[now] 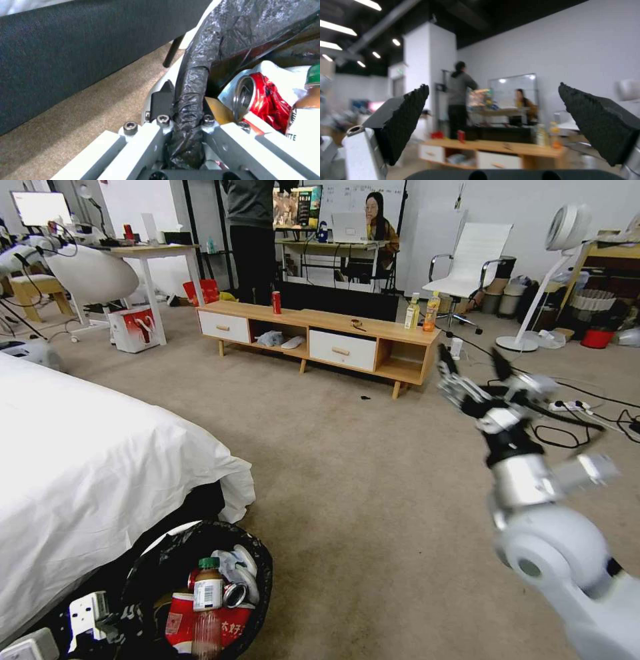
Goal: Pick up the trash bin and place the garbage on the floor into it.
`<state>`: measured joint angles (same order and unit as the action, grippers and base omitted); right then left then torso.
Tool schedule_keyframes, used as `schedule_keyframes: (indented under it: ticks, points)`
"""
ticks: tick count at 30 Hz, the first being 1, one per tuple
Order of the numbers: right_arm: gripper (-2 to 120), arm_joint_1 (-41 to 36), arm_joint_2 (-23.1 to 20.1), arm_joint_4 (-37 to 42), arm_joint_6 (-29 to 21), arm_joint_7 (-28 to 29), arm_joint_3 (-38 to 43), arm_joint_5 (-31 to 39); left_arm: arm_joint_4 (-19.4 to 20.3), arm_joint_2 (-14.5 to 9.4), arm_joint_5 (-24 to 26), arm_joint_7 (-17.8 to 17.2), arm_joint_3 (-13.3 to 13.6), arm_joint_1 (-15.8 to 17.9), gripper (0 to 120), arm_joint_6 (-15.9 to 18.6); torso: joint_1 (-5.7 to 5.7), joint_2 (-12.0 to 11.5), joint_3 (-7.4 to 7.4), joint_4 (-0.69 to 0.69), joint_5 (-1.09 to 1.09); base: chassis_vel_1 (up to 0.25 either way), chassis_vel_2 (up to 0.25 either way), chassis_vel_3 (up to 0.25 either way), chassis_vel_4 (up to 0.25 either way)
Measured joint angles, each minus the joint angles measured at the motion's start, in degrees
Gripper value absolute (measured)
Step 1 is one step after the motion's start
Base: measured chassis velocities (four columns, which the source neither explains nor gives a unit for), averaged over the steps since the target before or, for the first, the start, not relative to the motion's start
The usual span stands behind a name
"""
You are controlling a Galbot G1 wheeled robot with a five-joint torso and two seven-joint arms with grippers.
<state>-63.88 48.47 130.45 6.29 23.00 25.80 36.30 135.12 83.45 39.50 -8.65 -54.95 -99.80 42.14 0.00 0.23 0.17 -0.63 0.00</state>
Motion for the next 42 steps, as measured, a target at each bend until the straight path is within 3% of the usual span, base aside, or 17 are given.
schedule_keyframes:
  ticks: [6, 15, 24, 42]
  points:
    - [99, -14.09, 4.31, 1.45, 2.39, -2.74, 5.04, -9.92, 0.0, 0.55, -1.71, 0.85, 0.99, 0.08, 1, 0.0, 0.0, 0.0, 0.0, 0.0, 0.0, 0.0, 0.0, 0.0, 0.0]
    - [100, -24.0, 9.95, 1.4, 5.53, -5.87, 7.24, -21.79, 0.06, 0.61, -2.71, 1.8, 1.97, 0.23, 1, 0.0, 0.0, 0.0, 0.0, 0.01, -0.01, 0.0, 0.0, 0.0, 0.0]
    - [100, -25.41, 13.48, -1.16, 5.34, -5.75, 5.21, -25.49, 0.12, 0.93, -4.08, 2.74, 2.7, 0.38, 1, 0.0, 0.0, 0.0, 0.01, 0.02, 0.0, 0.0, 0.0, 0.0, 0.0]
    - [100, -26.76, 14.25, -2.51, 6.45, -5.75, 5.24, -26.28, 0.22, 0.87, -5.55, 4.88, 2.57, 0.32, 1, 0.0, 0.0, 0.0, 0.01, 0.01, 0.0, 0.0, 0.0, 0.0, 0.0]
